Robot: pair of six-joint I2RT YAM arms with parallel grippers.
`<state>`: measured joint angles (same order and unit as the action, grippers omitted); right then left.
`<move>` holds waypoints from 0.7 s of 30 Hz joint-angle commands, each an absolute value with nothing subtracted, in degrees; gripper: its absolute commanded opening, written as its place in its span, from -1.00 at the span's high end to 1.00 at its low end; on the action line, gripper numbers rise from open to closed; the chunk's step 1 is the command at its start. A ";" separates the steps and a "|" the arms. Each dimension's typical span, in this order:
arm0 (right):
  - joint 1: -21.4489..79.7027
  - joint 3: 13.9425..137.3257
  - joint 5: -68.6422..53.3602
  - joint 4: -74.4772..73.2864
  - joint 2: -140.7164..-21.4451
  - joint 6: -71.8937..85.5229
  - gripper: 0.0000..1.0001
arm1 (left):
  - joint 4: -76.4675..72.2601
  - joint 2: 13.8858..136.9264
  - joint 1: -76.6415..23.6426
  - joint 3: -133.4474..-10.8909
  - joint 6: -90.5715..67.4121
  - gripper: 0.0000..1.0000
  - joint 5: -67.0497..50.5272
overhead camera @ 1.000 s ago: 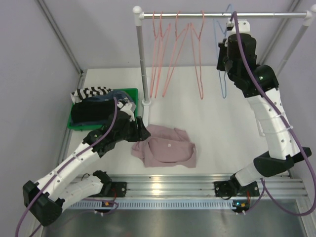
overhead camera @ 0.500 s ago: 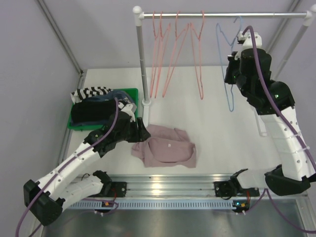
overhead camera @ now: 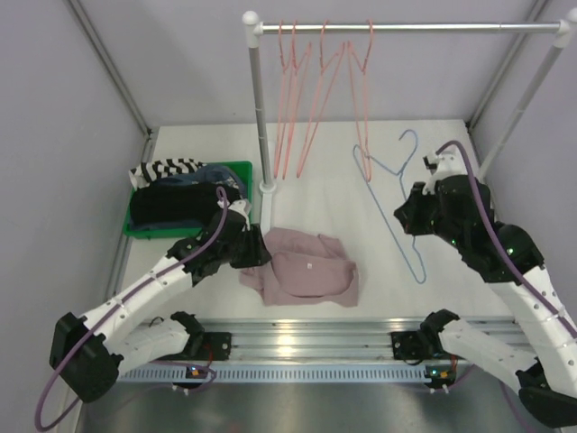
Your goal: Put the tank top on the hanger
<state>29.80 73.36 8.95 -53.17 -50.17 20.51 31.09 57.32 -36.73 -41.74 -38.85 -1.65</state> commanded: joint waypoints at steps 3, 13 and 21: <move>39.71 64.26 5.09 -49.13 -45.09 28.21 1.00 | 28.92 58.27 -40.42 -39.82 -43.06 -0.03 3.51; 59.58 60.74 15.64 -51.33 -43.69 35.94 1.00 | 31.28 62.83 -50.53 -40.87 -51.85 -0.01 16.95; 63.19 56.25 14.06 -53.08 -40.00 37.35 1.00 | 33.92 67.85 -53.87 -44.20 -55.63 0.06 23.64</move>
